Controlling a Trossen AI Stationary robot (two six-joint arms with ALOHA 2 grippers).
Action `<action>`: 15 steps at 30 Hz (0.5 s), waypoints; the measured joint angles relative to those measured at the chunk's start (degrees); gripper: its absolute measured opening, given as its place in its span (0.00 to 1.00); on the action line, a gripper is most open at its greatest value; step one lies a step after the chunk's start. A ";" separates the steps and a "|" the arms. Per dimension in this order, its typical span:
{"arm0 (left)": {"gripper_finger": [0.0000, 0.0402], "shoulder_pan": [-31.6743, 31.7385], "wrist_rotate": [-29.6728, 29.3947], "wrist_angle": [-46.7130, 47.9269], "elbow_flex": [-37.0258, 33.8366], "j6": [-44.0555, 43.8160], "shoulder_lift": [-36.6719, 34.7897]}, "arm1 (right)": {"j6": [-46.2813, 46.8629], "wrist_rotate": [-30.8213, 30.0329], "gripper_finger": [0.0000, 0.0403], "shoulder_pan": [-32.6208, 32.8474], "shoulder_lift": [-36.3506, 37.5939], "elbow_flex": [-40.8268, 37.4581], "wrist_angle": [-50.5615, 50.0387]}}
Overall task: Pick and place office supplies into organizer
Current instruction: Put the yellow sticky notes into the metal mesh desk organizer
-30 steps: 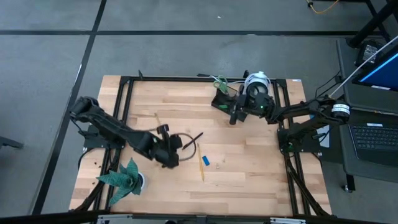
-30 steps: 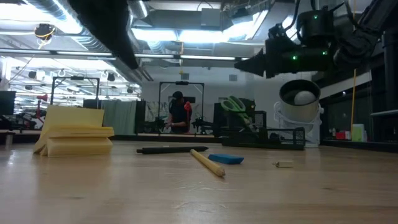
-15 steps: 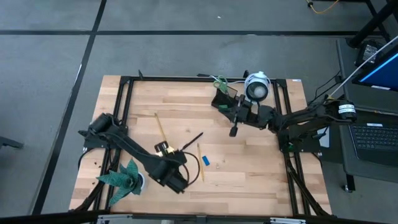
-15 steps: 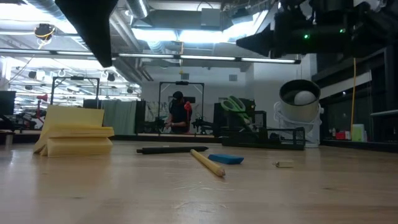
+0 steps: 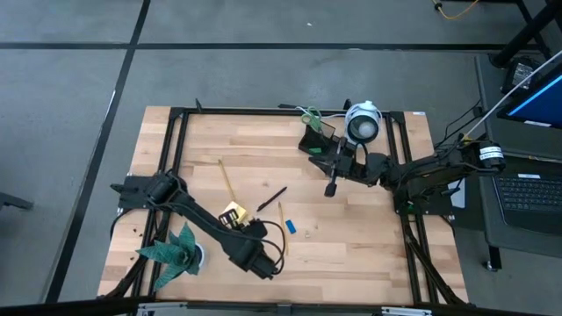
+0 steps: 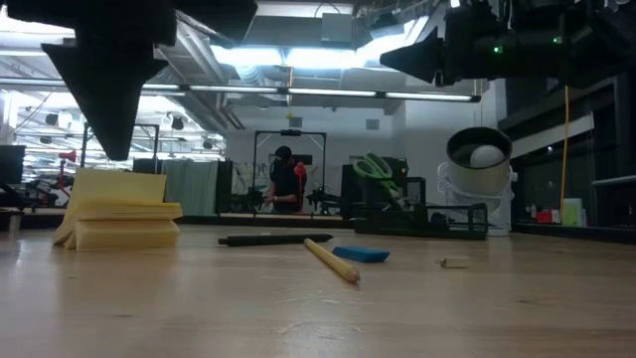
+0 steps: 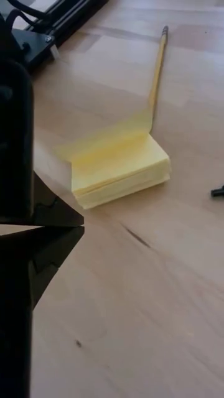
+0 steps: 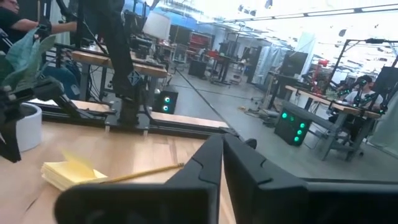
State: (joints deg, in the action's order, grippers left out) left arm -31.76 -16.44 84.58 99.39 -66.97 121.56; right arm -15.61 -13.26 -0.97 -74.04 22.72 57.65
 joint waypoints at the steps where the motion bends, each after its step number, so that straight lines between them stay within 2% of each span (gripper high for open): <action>1: 0.02 0.02 -0.11 0.02 0.00 -0.17 -0.05 | -0.05 0.00 0.06 -0.06 0.00 0.00 -0.02; 8: 0.11 0.12 -0.51 0.02 0.02 -0.16 -0.09 | -0.23 0.07 0.07 -1.14 0.00 0.00 0.87; 15: 0.25 0.39 -0.46 -0.13 0.02 -5.27 -0.09 | -0.16 0.23 0.07 -2.54 0.00 0.01 3.25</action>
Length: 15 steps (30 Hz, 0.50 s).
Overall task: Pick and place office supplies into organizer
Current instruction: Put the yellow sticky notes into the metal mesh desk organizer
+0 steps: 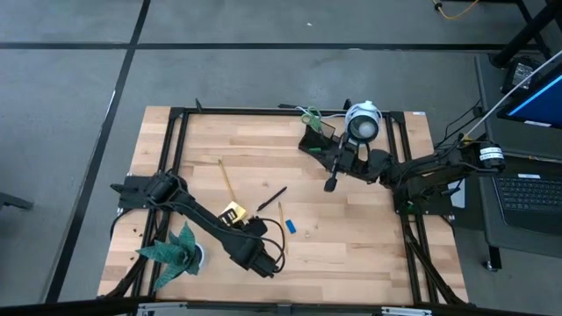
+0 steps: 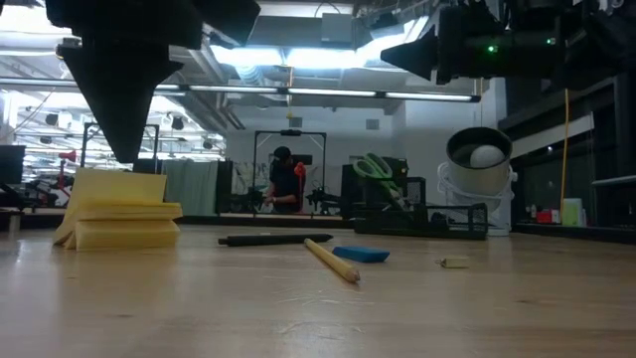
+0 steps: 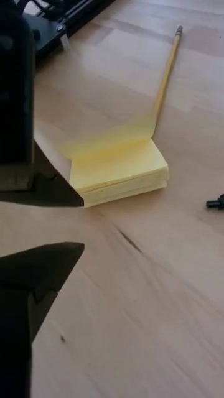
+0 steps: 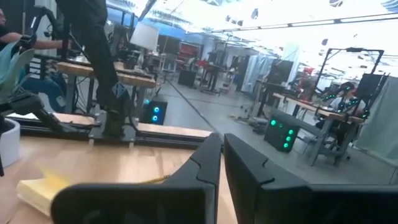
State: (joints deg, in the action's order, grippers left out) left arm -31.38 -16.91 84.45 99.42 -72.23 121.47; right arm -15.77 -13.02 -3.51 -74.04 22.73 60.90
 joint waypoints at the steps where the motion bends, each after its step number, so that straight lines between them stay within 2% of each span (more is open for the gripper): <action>1: 0.27 0.07 0.00 -0.06 0.00 -0.79 0.00 | 0.00 0.05 0.07 -0.20 0.00 -0.01 0.06; 7: 0.35 0.11 -0.28 -1.12 -0.03 -2.18 -0.02 | 0.00 0.05 0.07 -1.34 0.00 -0.01 1.14; 15: 0.36 0.11 -1.30 -2.22 -2.47 -4.60 -0.04 | 0.02 0.07 0.07 -1.57 0.00 -0.01 1.12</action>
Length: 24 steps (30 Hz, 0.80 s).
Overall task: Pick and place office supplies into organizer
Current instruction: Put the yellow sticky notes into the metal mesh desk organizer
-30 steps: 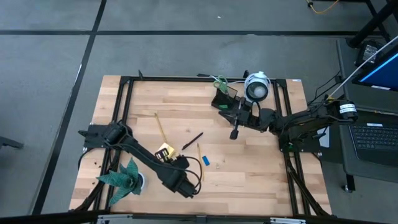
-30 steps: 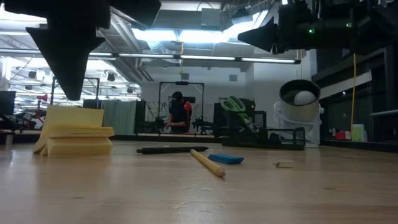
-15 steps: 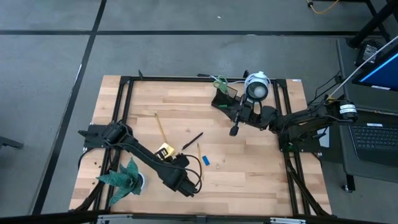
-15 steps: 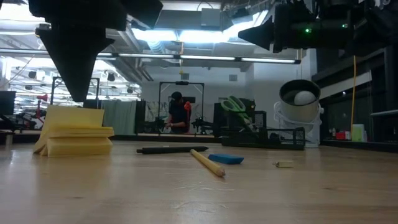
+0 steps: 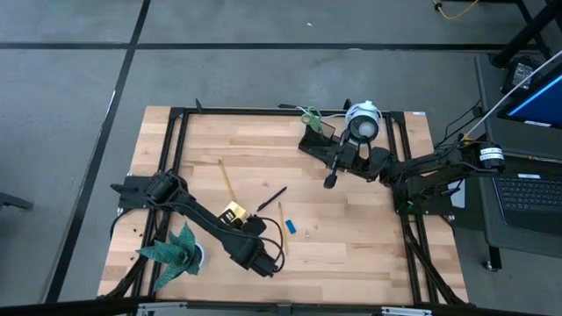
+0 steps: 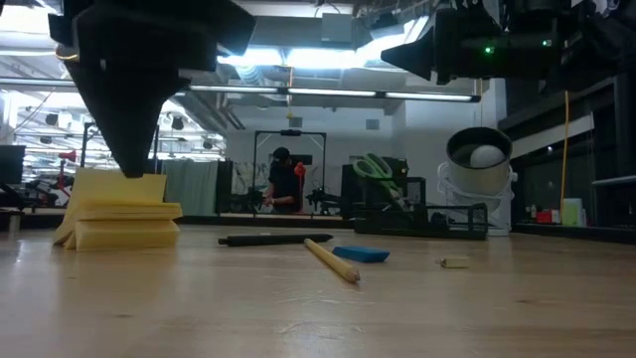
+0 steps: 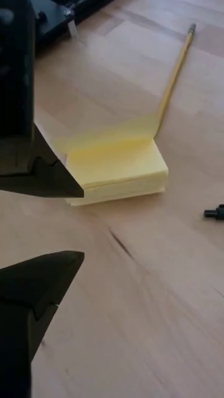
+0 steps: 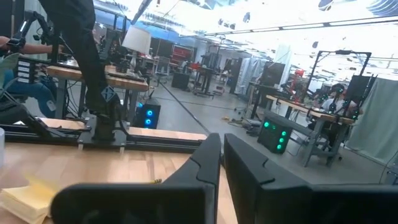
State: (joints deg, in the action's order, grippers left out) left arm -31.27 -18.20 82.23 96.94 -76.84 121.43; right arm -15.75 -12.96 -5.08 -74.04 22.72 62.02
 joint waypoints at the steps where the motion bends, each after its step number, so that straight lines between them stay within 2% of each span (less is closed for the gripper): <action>1: 0.36 0.00 -0.07 -0.05 -0.31 -0.03 0.02 | 0.00 0.01 0.07 0.00 0.00 0.00 0.00; 9: 0.36 0.04 2.27 -0.43 -3.83 -0.52 0.02 | 0.00 0.01 0.07 0.00 0.00 0.01 -0.02; 24: 0.36 0.04 1.72 -2.16 -7.54 0.68 0.04 | 0.02 0.01 0.07 0.00 0.00 0.00 -0.09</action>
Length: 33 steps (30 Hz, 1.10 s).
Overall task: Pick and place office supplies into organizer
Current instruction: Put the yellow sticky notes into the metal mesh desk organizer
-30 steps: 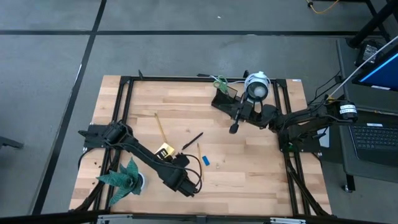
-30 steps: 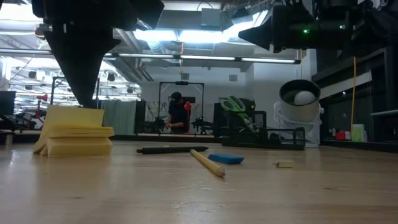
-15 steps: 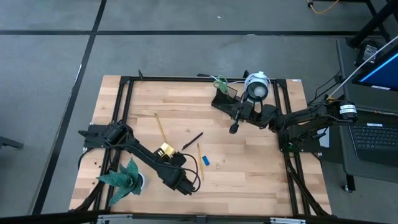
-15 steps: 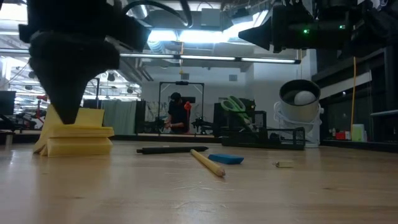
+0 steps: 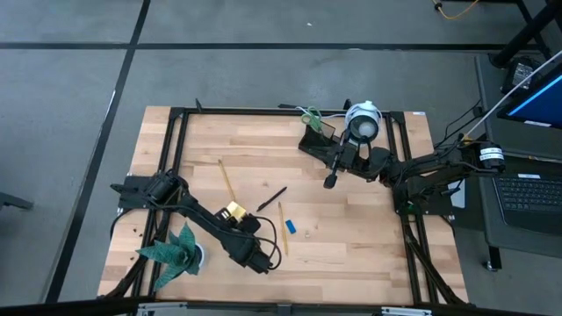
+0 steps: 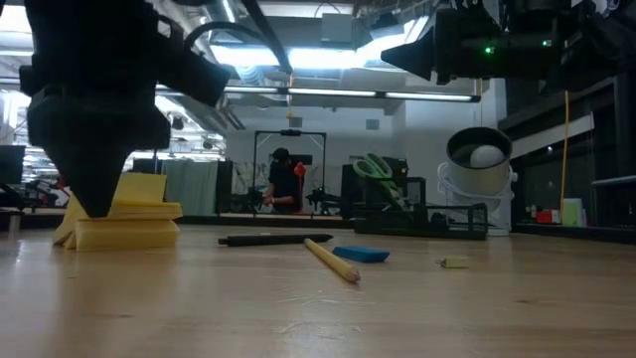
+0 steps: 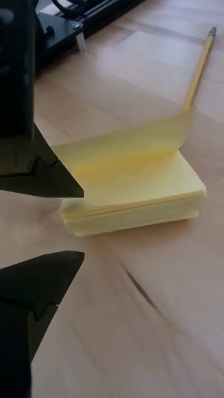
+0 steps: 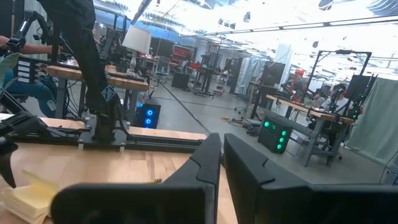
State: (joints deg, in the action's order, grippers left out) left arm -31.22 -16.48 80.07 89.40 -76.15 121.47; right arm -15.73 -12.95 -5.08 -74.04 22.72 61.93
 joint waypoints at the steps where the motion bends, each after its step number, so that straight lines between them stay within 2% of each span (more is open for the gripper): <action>1: 0.36 0.04 -0.26 -0.02 0.01 0.25 -0.02 | 0.00 0.00 0.07 0.00 0.00 0.00 0.00; 12: 0.36 0.61 0.00 -0.56 0.01 5.80 2.63 | 0.04 0.00 0.07 0.00 0.00 0.00 -0.02; 22: 0.36 1.77 0.01 3.11 0.55 5.57 3.26 | 0.22 0.00 0.07 0.00 0.00 0.02 -0.02; 33: 0.36 1.73 0.03 3.11 0.55 5.46 3.26 | 0.20 0.00 0.07 0.00 0.00 0.00 -0.04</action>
State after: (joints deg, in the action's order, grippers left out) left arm -29.50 -16.45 83.18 89.95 -70.69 124.73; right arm -15.53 -12.95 -5.08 -74.04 22.72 61.89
